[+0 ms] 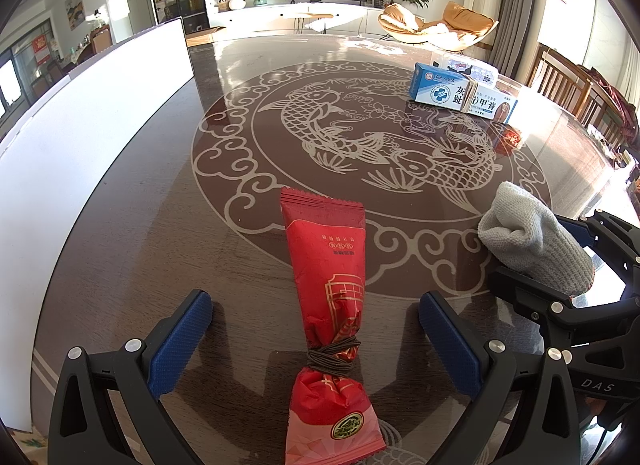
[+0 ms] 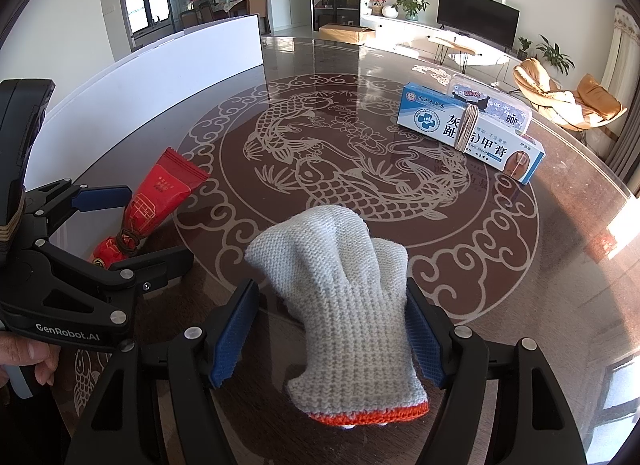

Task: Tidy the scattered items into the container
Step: 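Hold the red packet and the glove lifted above the table, then carry the packet and glove over the cardboard box and open both grippers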

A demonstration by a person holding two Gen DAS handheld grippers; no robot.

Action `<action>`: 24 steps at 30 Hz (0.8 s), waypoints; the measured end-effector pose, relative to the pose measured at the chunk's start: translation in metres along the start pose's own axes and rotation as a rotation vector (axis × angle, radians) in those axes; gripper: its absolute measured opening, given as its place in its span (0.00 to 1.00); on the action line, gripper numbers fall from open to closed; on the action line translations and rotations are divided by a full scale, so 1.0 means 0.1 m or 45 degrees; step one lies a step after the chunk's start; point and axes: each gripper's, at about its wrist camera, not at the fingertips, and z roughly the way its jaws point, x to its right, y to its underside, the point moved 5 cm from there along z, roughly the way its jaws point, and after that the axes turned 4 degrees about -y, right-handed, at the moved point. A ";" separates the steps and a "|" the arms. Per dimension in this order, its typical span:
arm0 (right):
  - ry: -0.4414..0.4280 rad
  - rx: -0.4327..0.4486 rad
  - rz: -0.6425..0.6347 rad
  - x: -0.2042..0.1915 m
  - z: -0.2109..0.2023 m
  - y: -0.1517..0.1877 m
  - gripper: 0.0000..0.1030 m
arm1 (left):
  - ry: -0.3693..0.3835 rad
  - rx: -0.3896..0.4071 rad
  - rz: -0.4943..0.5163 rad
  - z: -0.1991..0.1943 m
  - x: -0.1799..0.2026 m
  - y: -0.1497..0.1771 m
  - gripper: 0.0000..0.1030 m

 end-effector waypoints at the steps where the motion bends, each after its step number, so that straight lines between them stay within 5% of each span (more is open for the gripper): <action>1: 0.000 0.000 -0.001 0.00 0.00 0.00 0.70 | -0.001 -0.001 -0.001 0.01 0.01 -0.01 1.00; 4: 0.008 0.002 0.000 0.02 0.00 0.00 0.68 | 0.016 -0.014 0.025 0.01 0.02 -0.02 1.00; 5: 0.031 0.008 0.004 0.03 -0.01 0.00 0.60 | 0.023 -0.009 0.033 0.00 0.03 -0.03 0.98; 6: 0.042 0.025 0.014 0.06 -0.03 0.00 0.33 | 0.028 0.010 0.035 -0.03 0.03 -0.03 0.81; 9: 0.048 0.065 0.052 0.14 -0.10 -0.01 0.31 | 0.122 0.023 0.004 -0.13 0.03 -0.04 0.17; 12: -0.006 0.095 0.172 0.22 -0.18 0.06 0.31 | 0.324 -0.036 -0.125 -0.21 -0.07 0.02 0.17; 16: -0.077 0.112 0.235 0.14 -0.36 0.22 0.31 | 0.321 0.002 -0.144 -0.53 -0.22 0.07 0.17; 24: -0.270 0.066 0.204 -0.38 -0.45 0.22 0.31 | 0.369 -0.075 -0.227 -0.79 -0.22 0.50 0.17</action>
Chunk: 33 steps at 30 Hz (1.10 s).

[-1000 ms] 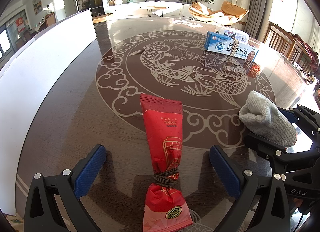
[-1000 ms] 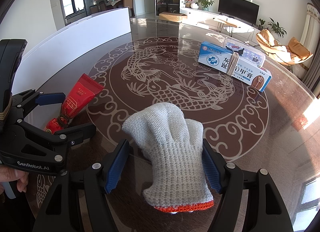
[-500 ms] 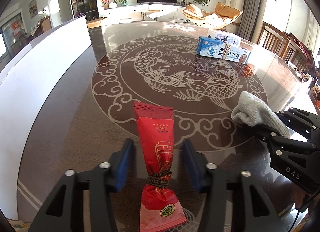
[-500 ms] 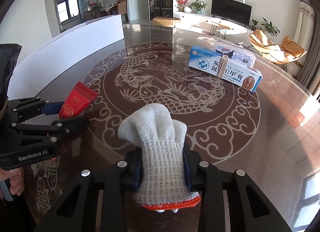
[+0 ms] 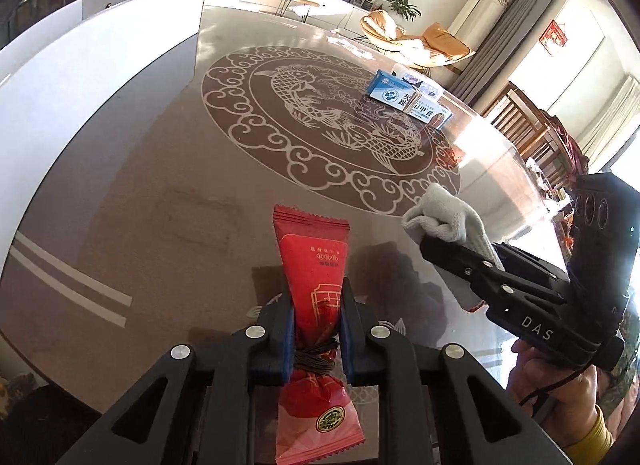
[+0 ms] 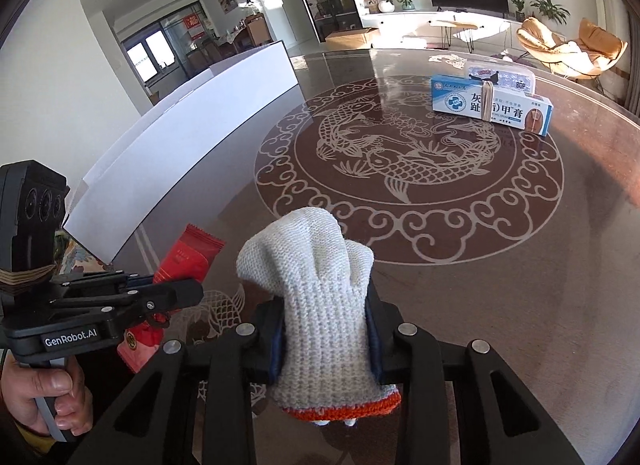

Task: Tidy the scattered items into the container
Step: 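Carry the packet and glove over the cardboard box and open both grippers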

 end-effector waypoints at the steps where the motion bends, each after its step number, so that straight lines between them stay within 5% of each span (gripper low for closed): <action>1: -0.020 -0.004 -0.025 -0.10 0.02 -0.04 0.31 | -0.008 0.024 0.001 -0.09 -0.01 -0.04 0.17; 6: -0.119 0.028 -0.187 -0.65 0.15 -0.59 0.31 | -0.074 0.170 -0.059 -0.71 -0.48 -0.49 0.17; 12: -0.231 0.116 -0.393 -1.54 0.59 -1.82 0.32 | -0.324 0.246 -0.154 -1.24 -1.78 -1.43 0.17; 18: -0.214 0.068 -0.477 -2.18 1.57 -2.89 0.32 | -0.455 0.151 -0.287 -1.08 -2.87 -2.15 0.17; 24: -0.135 -0.115 -0.398 -2.17 2.57 -3.28 0.36 | -0.481 0.055 -0.362 -0.60 -3.42 -2.39 0.17; 26: -0.090 -0.210 -0.364 -2.09 2.84 -3.31 0.44 | -0.494 -0.006 -0.403 -0.44 -3.54 -2.39 0.22; 27: -0.083 -0.256 -0.349 -2.06 2.95 -3.30 0.55 | -0.500 -0.048 -0.430 -0.36 -3.60 -2.38 0.38; 28: -0.076 -0.292 -0.340 -2.03 3.05 -3.30 0.61 | -0.508 -0.086 -0.456 -0.28 -3.64 -2.37 0.65; 29: -0.067 -0.299 -0.339 -2.00 3.09 -3.31 0.63 | -0.528 -0.110 -0.478 -0.24 -3.69 -2.34 0.73; 33: -0.091 -0.275 -0.315 -1.91 3.04 -3.33 0.63 | -0.538 -0.077 -0.558 -0.27 -3.75 -2.23 0.78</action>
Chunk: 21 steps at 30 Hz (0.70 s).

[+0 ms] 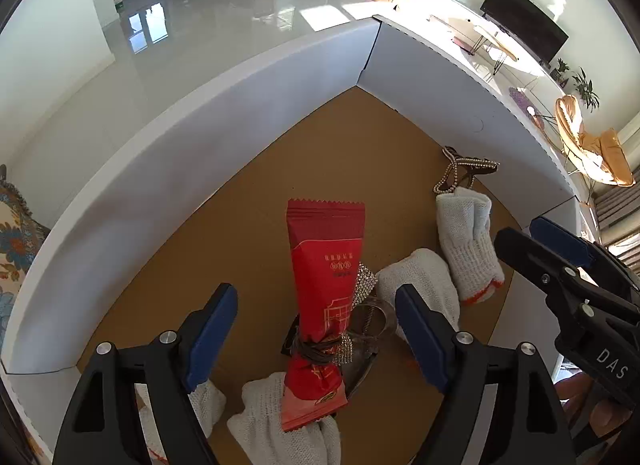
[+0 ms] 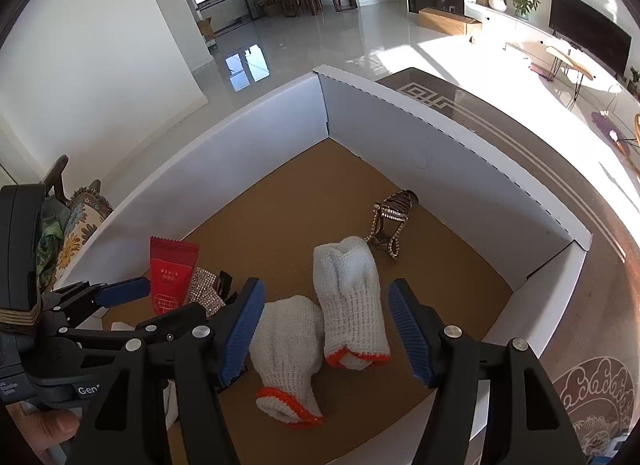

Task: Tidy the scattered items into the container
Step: 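Carry the packet and glove over the cardboard box and open both grippers, then withdraw both grippers from the box back over the table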

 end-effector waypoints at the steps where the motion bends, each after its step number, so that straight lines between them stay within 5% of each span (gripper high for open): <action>1: 0.000 0.015 -0.006 0.01 -0.05 0.02 0.63 | 0.004 0.016 -0.018 -0.05 -0.01 0.03 0.78; 6: 0.019 0.201 -0.007 0.06 -0.67 0.37 0.63 | 0.025 0.207 0.024 -0.61 0.18 0.26 0.78; 12: 0.064 0.321 0.118 0.51 -1.53 1.63 0.63 | 0.200 0.371 0.258 -1.38 1.07 0.93 0.86; 14: 0.151 0.327 0.181 0.80 -1.76 2.16 0.63 | 0.283 0.359 0.358 -1.45 1.50 1.35 1.00; 21: 0.498 0.281 0.482 1.96 -2.48 3.83 0.63 | 0.414 0.141 0.596 -0.81 2.88 2.71 1.00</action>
